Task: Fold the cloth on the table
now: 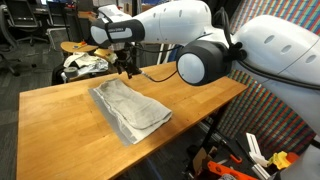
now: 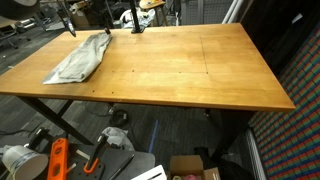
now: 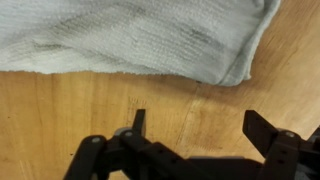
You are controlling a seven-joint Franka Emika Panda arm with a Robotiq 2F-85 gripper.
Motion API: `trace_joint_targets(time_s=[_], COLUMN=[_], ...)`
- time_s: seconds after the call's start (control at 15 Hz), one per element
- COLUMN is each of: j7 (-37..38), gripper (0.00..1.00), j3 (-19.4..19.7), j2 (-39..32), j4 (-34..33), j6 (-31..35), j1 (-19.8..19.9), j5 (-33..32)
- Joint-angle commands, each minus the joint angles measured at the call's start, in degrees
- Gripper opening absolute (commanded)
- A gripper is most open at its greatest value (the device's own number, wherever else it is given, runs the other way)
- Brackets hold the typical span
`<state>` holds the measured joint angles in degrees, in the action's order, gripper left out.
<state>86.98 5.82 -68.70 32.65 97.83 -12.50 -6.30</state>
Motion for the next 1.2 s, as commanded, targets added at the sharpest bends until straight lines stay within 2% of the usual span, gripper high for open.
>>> trace_joint_targets(time_s=[0.0, 0.33, 0.73, 1.13], j7=[0.44, 1.47, 0.57, -1.62], gripper=[1.00, 1.00, 1.00, 1.00], j3=[-0.48, 0.35, -0.66, -1.26], j2=[-0.69, -2.23, -3.57, -2.49], j4=[-2.01, -2.33, -2.41, -1.64], j6=[1.32, 2.25, 0.15, -7.33], j1=[-2.16, -4.51, -3.92, -3.94], j5=[-0.05, -0.68, 0.78, 1.12])
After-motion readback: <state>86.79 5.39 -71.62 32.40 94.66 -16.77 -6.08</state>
